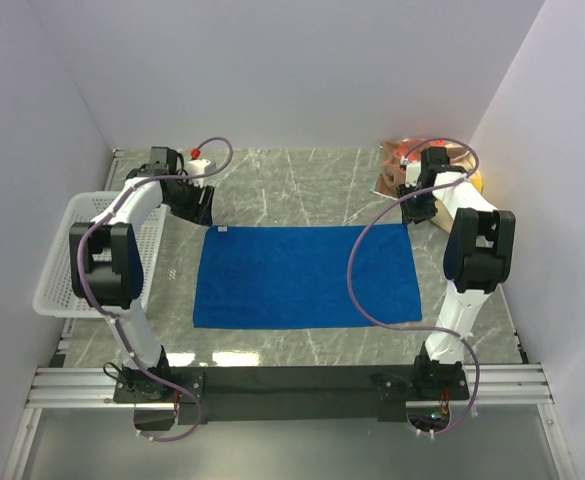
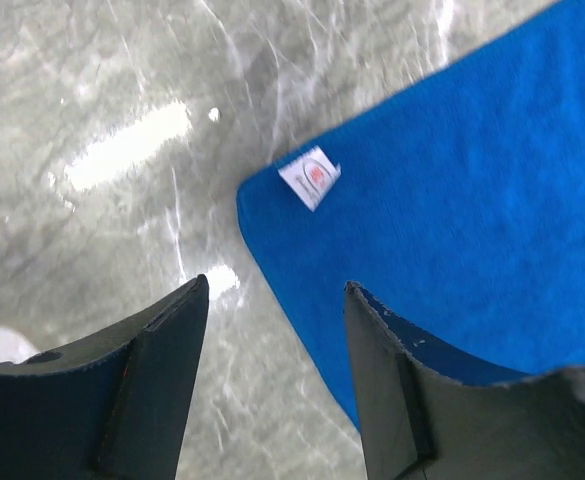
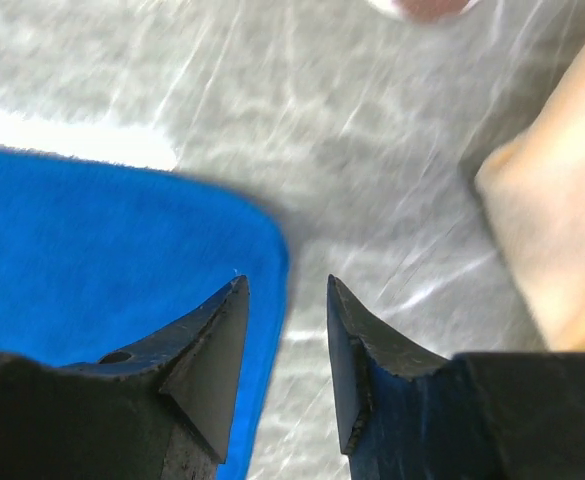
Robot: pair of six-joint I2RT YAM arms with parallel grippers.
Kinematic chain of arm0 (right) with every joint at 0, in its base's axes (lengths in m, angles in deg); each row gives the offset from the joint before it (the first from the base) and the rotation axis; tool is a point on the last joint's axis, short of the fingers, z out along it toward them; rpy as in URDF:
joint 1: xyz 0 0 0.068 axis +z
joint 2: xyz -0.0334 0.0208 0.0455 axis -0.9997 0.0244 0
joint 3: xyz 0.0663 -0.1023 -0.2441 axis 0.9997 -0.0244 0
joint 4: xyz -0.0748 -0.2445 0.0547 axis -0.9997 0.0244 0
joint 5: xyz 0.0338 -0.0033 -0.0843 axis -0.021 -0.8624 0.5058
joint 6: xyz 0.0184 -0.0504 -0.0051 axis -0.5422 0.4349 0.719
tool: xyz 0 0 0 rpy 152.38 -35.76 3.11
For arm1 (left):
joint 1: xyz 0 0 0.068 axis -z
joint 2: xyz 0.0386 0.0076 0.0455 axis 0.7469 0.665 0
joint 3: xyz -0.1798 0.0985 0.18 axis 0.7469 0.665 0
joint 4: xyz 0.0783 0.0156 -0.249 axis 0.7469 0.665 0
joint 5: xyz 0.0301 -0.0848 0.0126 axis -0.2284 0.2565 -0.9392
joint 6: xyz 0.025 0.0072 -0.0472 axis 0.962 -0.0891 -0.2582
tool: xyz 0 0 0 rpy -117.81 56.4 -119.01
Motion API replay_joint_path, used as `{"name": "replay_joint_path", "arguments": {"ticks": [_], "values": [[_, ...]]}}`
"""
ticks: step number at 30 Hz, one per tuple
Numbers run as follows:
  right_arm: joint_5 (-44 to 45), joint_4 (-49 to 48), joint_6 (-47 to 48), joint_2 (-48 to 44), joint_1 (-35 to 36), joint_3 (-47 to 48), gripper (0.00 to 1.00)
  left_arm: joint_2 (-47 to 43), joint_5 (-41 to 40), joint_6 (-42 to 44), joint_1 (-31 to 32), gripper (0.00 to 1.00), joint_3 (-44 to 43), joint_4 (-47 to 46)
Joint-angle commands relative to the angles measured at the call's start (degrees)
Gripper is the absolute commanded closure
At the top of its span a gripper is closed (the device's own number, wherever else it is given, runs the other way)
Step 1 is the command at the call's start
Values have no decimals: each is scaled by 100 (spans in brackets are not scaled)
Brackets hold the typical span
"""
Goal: Roll the towels
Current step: Fold the towel
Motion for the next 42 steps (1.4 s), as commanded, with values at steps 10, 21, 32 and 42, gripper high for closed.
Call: {"name": "replay_joint_path", "arguments": {"ticks": [10,21,32,42], "values": [[-112,-50,-25,700,-63,560,61,902,292,-282,-11,38,-537,-313],[-235,91,142,947,-116,717,75,1447,345,-308,-2,47,-756,-330],[-359,310,353,1044,-160,797,82,1624,582,-124,33,61,-854,-49],[-455,372,476,947,-160,779,93,1500,188,-141,129,84,-563,-391]]}}
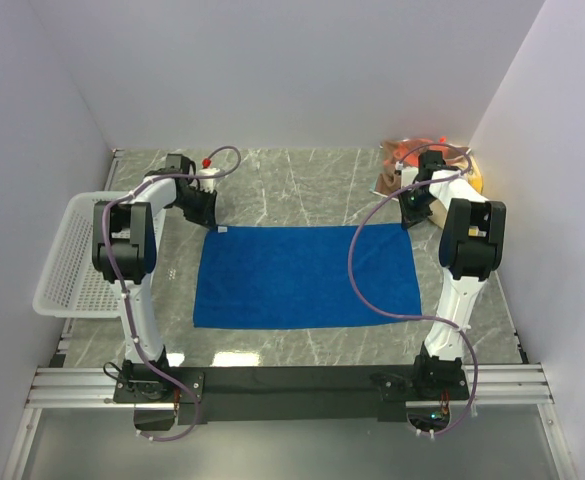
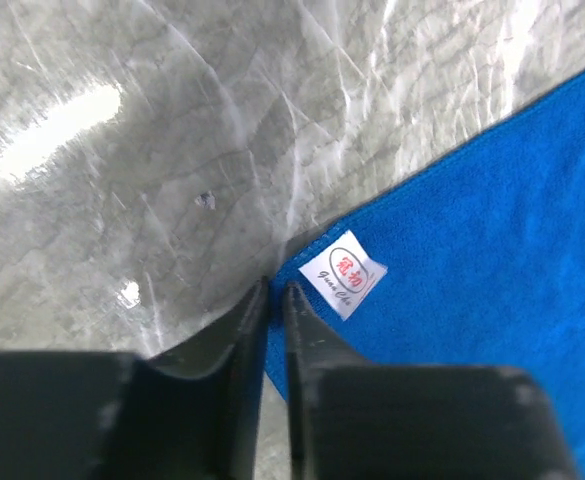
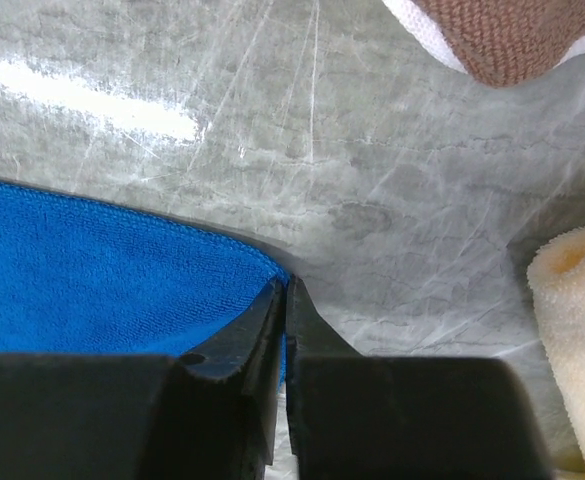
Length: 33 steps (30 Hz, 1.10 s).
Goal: Roll the towels
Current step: Fold the towel
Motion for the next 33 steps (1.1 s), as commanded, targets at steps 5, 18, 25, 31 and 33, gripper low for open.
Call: {"name": "replay_joint_path", "arguments": {"ticks": [5,18,25,31,33], "values": [[10,143,124,53,-72,325,100,164,-167,-120,35,99,-357,-33],[107,72,150,168,-265,1046,100,437,-106,-313,-228,99,-1351,-138],[-402,195,484,-622,-345,599,100,-520,544,64,-378,99,-703,-172],[-877,239,1064,-1379,-345,-394,100,-1602,554,960,-386,100,643,-138],[-965,204,1231,-1607,-345,-754,100,-1830,501,1241,-395,100,1091,-94]]}}
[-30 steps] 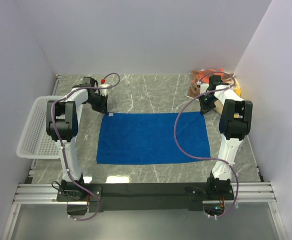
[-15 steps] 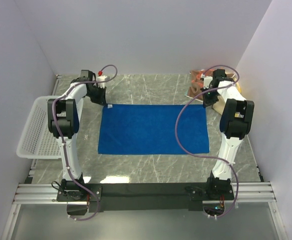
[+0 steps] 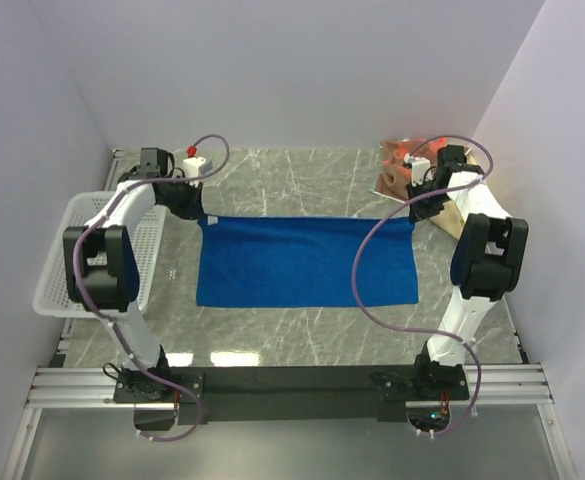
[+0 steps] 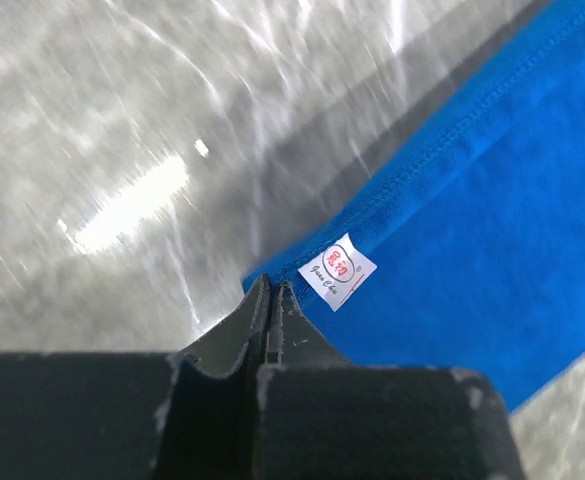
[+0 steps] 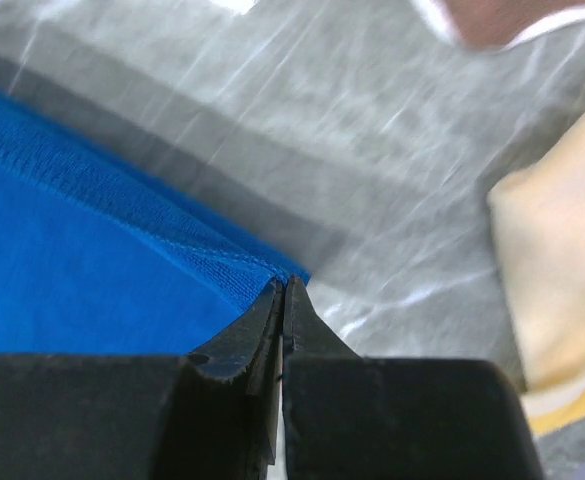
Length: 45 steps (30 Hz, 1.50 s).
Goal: Roll the towels
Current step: Fold the towel
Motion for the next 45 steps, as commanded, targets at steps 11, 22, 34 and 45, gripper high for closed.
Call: {"name": "replay_joint_path", "arguments": {"ticks": [11,22,34,45], "values": [[-255,266,1209,-1397,-308,-1384,100,-1764,287,1524,-221,100,1940,-24],[-1019,1109,1930,-1522,-669,-1726,100,-2821,806,2551,-283,99,2785,-271],[-343,838,1983,-977,-660,-2351,100,-2022,236,3399,-265,99,3189,585],[-290,1047,1825,-976,-669,-2114,100,-1766,234,2799,-265,99,2830,660]]}}
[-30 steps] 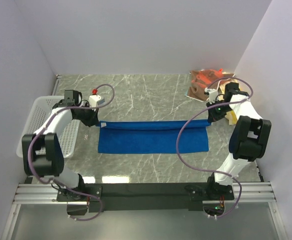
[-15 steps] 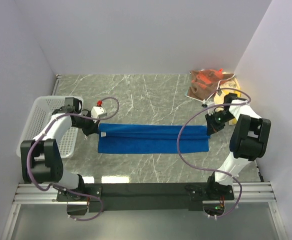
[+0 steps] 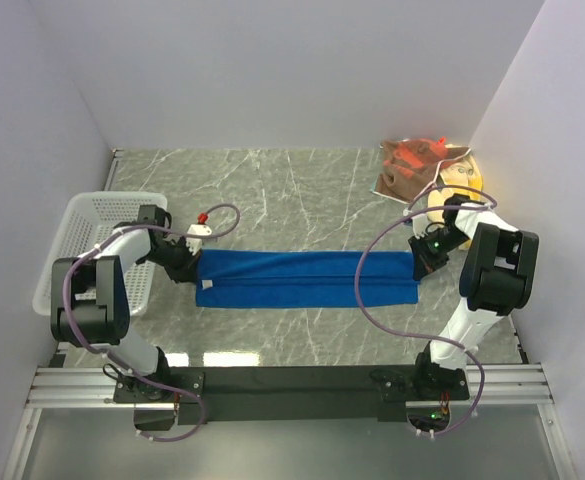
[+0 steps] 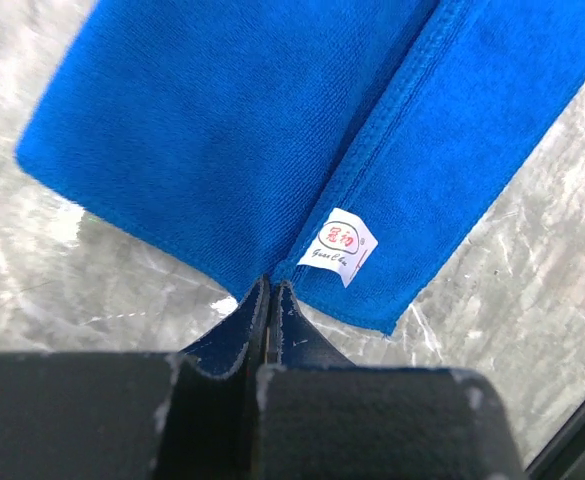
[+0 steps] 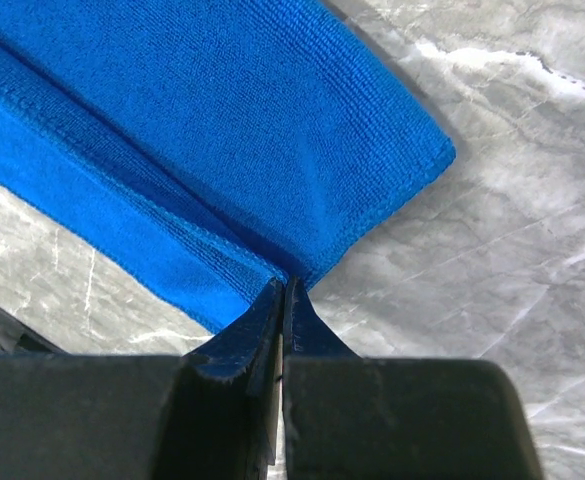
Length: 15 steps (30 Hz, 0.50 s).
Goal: Roll the towels
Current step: Fold the towel
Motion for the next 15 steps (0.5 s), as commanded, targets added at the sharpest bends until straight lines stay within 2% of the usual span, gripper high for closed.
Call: {"name": "replay_joint_path", "arguments": {"ticks": [1,6,15], "values": [[217,216,56,-274,-42,301,100,-266,9,-58,-31,99,-455,252],[260,550,223,-679,-51,373,100,-697,204,205,-31,99,-747,981],[445,384,399,-829,-33,-180,100,-812,-166,672,-32,99,-299,1212]]}}
